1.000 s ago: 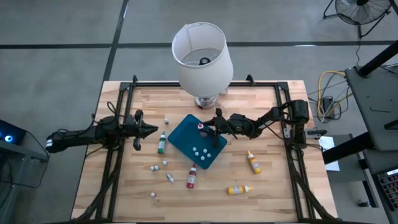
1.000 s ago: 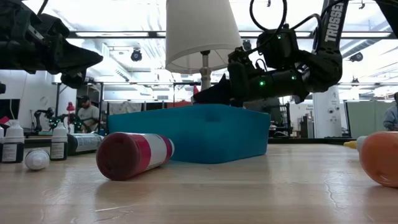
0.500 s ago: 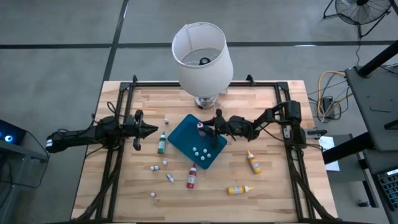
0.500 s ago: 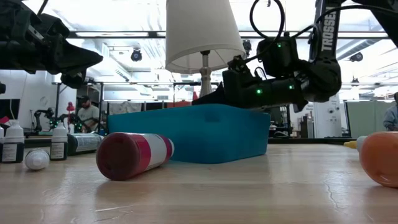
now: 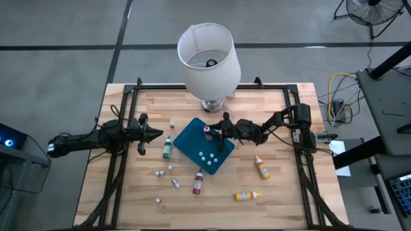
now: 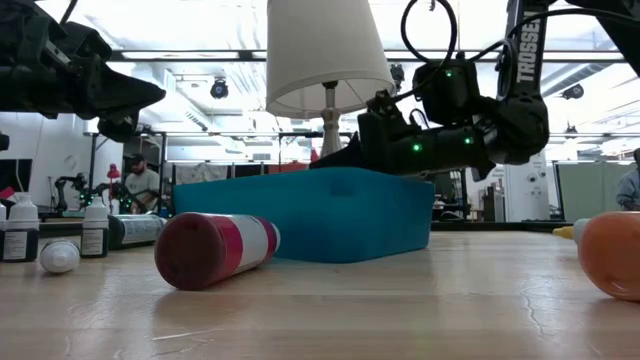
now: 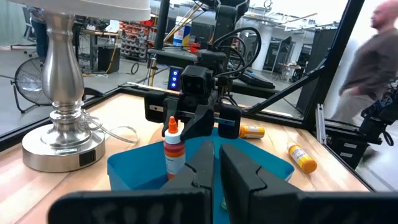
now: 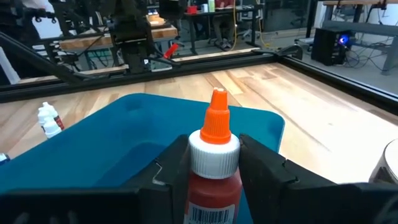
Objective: Pick & Place food coloring
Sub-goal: Put the large orange food coloring bottle into the blue container
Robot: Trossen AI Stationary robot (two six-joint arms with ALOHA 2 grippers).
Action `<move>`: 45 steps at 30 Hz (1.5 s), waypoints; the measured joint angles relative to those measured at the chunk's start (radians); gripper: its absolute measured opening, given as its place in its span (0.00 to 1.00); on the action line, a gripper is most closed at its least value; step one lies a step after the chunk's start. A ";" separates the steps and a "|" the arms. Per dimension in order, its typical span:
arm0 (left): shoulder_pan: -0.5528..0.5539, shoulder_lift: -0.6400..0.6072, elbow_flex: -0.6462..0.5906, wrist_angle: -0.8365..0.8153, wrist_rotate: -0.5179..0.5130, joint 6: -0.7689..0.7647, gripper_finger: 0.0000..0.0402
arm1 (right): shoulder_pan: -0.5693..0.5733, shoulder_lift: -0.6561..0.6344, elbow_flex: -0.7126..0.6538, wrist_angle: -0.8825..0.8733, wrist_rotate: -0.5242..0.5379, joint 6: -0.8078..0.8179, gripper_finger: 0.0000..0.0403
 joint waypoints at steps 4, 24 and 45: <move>0.000 0.000 0.000 0.000 0.000 0.000 0.00 | 0.000 0.000 -0.005 0.000 0.000 0.039 0.34; 0.000 0.000 0.000 0.000 0.000 0.000 0.00 | 0.000 0.000 -0.012 0.002 0.000 0.049 0.46; 0.000 0.000 0.000 0.000 0.000 0.000 0.00 | 0.007 -0.003 -0.013 0.016 -0.012 0.049 0.46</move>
